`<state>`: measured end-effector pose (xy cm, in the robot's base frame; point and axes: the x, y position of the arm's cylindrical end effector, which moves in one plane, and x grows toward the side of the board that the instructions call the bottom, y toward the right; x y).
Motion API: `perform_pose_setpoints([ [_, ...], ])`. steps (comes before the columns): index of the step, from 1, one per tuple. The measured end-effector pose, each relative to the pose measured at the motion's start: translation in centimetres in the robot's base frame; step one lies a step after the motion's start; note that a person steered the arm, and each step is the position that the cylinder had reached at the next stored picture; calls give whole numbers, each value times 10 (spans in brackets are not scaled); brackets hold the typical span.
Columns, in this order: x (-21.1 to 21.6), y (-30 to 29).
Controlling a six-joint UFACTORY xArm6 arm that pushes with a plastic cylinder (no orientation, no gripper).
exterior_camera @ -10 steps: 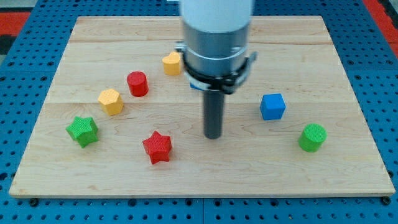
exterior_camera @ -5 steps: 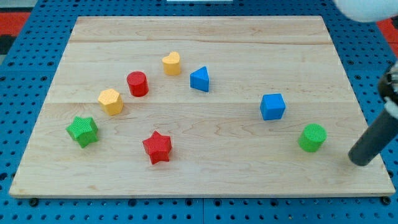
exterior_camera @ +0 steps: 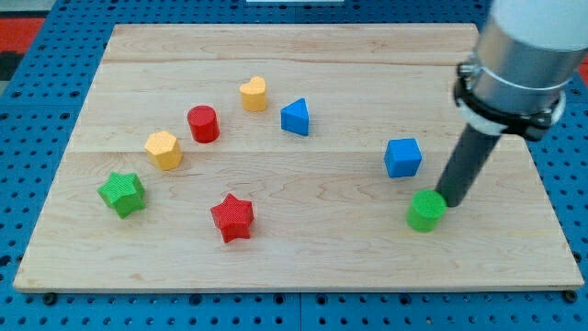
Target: Move green circle to the right of the red star
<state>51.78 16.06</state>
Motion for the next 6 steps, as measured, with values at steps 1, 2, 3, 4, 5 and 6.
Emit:
perform_pose_setpoints([
  [1, 3, -12],
  [2, 13, -14],
  [3, 23, -14],
  [4, 35, -14],
  [5, 55, -9],
  [6, 64, -16],
])
